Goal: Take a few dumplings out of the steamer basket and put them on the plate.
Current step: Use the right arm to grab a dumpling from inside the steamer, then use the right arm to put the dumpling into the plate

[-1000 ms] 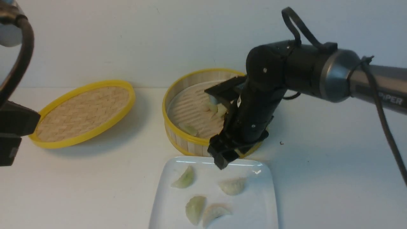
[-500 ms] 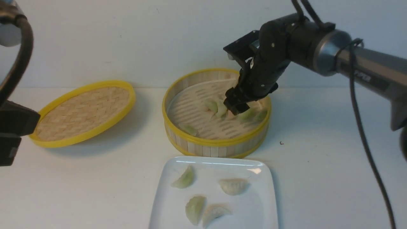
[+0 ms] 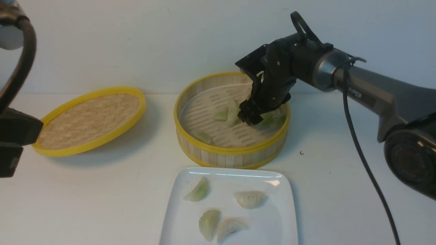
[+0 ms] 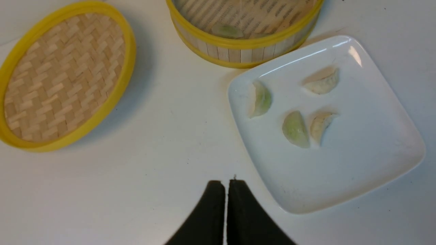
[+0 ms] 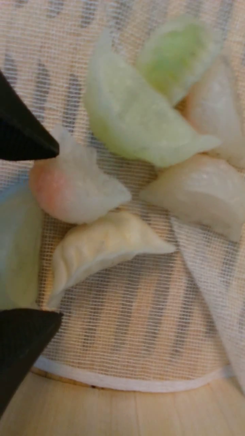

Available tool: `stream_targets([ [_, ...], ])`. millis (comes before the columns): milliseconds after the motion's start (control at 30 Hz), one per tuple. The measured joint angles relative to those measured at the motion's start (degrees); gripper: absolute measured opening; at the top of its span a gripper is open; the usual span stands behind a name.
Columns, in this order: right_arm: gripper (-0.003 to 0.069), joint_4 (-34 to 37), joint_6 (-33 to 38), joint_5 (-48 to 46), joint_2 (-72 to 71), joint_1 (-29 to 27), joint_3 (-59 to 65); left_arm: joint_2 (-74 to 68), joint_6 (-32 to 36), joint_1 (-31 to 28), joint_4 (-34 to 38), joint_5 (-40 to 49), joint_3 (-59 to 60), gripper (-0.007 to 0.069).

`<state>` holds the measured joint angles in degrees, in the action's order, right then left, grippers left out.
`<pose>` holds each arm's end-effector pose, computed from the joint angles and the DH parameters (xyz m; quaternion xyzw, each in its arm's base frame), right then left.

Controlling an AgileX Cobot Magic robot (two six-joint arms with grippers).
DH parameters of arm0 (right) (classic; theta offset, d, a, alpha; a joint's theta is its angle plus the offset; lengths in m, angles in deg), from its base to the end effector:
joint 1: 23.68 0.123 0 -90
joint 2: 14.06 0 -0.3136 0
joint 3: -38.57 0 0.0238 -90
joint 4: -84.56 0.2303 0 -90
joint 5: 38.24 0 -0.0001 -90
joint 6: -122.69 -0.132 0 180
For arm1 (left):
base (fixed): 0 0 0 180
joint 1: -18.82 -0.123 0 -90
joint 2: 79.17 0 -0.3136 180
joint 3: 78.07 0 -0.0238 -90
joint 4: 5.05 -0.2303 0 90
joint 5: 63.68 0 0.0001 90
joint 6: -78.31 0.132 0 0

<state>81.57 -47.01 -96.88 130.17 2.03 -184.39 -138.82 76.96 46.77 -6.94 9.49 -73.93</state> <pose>0.4803 0.2247 0.1608 -0.3133 0.9332 -0.0007 0.1760 0.1147 -0.0561 0.4202 0.2127 0.9055 -0.0769 0.3590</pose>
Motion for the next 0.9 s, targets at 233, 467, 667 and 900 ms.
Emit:
stream_targets([
  [233, 0.0434, -1.13, 2.06, -5.88, 0.11, -0.18, -0.82, 0.00, 0.00, 0.00, 0.00, 0.00, 0.00, -0.0006],
  [467, 0.0381, 2.17, 4.51, -9.05, 0.51, -1.14, -2.10, 0.00, 0.00, 0.00, 0.00, 0.00, 0.00, -0.0006],
  [667, 0.0381, 6.38, 4.33, -12.55, 1.31, -1.26, -8.81, 0.00, -0.05, 0.00, 0.14, 0.00, 0.00, -0.0006],
  [900, 0.0381, 8.74, -0.84, -12.91, -6.14, -1.21, -10.82, 0.00, -0.05, 0.00, 0.19, 0.00, 0.00, -0.0006],
])
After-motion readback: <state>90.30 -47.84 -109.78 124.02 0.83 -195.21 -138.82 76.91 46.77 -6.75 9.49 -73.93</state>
